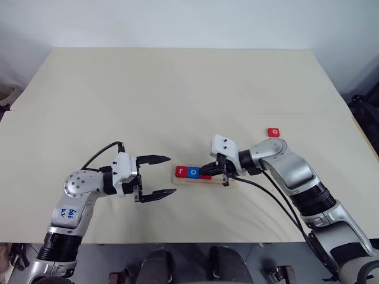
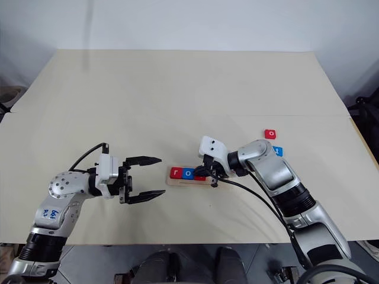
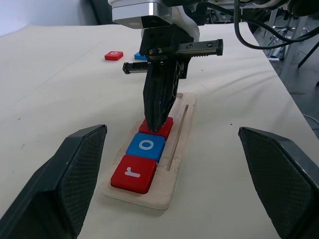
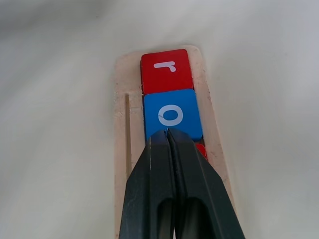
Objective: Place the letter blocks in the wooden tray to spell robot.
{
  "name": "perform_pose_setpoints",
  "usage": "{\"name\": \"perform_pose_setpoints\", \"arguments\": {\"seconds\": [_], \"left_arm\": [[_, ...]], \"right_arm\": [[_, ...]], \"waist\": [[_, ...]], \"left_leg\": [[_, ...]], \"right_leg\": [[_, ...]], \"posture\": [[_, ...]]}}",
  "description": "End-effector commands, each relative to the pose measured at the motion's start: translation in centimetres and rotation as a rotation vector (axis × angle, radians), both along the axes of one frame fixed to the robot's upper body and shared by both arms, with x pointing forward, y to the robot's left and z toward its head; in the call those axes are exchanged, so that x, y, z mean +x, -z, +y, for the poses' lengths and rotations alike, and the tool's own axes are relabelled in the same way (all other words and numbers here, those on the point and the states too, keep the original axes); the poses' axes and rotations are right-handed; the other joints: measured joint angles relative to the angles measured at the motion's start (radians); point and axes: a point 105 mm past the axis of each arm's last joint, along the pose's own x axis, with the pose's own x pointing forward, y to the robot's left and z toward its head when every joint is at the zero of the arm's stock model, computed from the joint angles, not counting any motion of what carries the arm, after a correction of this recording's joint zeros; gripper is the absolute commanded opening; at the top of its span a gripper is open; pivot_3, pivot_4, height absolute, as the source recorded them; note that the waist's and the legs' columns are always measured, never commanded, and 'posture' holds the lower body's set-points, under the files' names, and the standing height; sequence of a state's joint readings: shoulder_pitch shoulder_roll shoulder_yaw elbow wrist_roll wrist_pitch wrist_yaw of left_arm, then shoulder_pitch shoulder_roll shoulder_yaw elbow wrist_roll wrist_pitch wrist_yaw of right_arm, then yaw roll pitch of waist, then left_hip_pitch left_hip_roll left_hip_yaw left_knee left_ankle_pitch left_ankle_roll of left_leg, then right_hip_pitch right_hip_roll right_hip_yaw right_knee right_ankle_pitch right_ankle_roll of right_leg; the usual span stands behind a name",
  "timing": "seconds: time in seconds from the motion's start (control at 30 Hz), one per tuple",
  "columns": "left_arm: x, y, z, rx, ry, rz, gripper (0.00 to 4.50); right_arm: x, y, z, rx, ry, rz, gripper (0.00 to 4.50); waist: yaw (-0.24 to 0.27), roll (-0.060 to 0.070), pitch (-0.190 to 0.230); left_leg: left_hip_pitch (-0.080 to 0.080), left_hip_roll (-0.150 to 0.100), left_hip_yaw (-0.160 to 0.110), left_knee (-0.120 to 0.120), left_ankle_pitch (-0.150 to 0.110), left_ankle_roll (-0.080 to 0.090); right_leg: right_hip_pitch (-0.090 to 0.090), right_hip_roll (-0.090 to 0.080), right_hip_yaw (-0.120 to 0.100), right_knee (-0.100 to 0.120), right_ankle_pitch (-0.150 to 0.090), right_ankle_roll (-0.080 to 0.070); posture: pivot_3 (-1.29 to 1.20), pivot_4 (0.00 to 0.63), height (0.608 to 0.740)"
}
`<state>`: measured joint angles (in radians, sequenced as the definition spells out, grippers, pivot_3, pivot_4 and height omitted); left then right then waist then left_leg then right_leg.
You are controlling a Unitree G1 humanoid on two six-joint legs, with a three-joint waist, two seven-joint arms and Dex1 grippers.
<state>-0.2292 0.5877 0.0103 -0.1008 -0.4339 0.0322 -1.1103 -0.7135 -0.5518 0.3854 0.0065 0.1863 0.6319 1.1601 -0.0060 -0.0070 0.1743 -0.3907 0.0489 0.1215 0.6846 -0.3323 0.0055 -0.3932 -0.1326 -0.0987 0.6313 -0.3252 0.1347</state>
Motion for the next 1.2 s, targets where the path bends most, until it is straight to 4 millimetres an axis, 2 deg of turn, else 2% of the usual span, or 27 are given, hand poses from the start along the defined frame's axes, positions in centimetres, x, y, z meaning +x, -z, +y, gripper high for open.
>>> {"name": "perform_pose_setpoints", "arguments": {"seconds": [0.03,0.13,0.4,0.53,0.67,0.77,0.83,0.97,1.13,1.2], "left_arm": [[-0.1,-0.8,0.0,-0.002,0.002,-0.038,4.50],[-0.1,-0.8,0.0,-0.001,0.003,-0.037,4.50],[0.0,-0.5,-0.1,0.000,0.025,-0.022,4.50],[0.5,-0.4,-0.2,-0.002,0.036,-0.013,4.50],[1.0,-0.3,-0.2,-0.005,0.039,-0.005,4.50],[1.5,-0.4,-0.3,-0.009,0.044,-0.001,4.50],[1.8,-0.4,-0.3,-0.009,0.050,0.000,4.50],[2.1,-0.5,-0.4,-0.008,0.066,0.000,4.50],[2.3,-0.5,-0.6,-0.010,0.078,-0.001,4.50],[2.3,-0.6,-0.7,-0.011,0.078,-0.004,4.50]], "right_arm": [[-0.7,-2.2,0.6,0.113,-0.039,-0.023,0.04],[-1.1,-3.7,0.0,0.178,-0.044,-0.046,0.04],[-2.7,-3.3,-6.9,0.224,0.121,-0.145,0.04],[-4.1,-4.0,-11.6,0.353,0.288,-0.256,0.04],[-5.4,-3.4,-16.6,0.401,0.555,-0.310,0.04],[-7.6,-1.6,-19.8,0.354,0.714,-0.359,0.61],[-9.4,-0.6,-20.9,0.356,0.789,-0.356,1.24],[-10.7,0.1,-21.5,0.370,0.875,-0.383,2.61],[-10.8,0.3,-21.5,0.371,0.903,-0.419,4.42],[-10.5,0.0,-21.5,0.399,0.914,-0.423,4.47]], "waist": [[0.000,0.000,0.000],[0.001,0.000,0.000],[0.015,-0.001,0.000],[0.016,-0.001,0.000],[0.022,-0.001,0.000],[0.030,0.000,0.000],[0.035,0.000,0.000],[0.024,0.000,0.000],[0.009,0.000,-0.001],[0.008,0.000,-0.001]], "left_leg": [[0.000,0.000,0.000,0.000,0.000,0.000],[0.000,0.000,0.000,0.000,0.000,0.000],[-0.001,-0.001,0.000,0.000,0.000,0.000],[0.000,-0.001,0.001,0.000,0.000,0.000],[0.000,-0.001,0.002,0.000,0.000,0.000],[0.000,-0.001,0.002,0.000,0.000,0.000],[0.000,-0.001,0.002,-0.001,0.000,0.000],[0.002,-0.001,0.003,0.000,0.000,0.000],[0.004,-0.001,0.001,-0.001,0.000,0.000],[0.004,-0.001,0.001,-0.001,0.000,0.000]], "right_leg": [[0.000,0.000,0.000,0.000,0.000,0.000],[0.000,0.000,0.000,0.000,0.000,0.000],[0.002,-0.001,-0.003,-0.003,0.000,0.000],[0.002,0.000,-0.003,-0.002,0.000,0.000],[0.003,0.000,-0.003,-0.003,0.000,0.000],[0.003,0.000,-0.003,-0.002,0.000,0.000],[0.004,0.001,-0.004,-0.003,0.000,0.000],[0.004,0.001,-0.001,-0.003,0.000,0.000],[0.003,0.001,0.001,-0.002,0.000,-0.001],[0.004,0.001,0.001,-0.002,0.000,-0.001]], "posture": [[0.00,0.150,0.740],[0.00,0.150,0.740],[0.00,0.150,0.740],[0.00,0.150,0.740],[0.00,0.150,0.740],[0.00,0.150,0.740],[0.00,0.150,0.740],[0.00,0.150,0.740],[0.00,0.150,0.740],[0.00,0.150,0.740]]}}
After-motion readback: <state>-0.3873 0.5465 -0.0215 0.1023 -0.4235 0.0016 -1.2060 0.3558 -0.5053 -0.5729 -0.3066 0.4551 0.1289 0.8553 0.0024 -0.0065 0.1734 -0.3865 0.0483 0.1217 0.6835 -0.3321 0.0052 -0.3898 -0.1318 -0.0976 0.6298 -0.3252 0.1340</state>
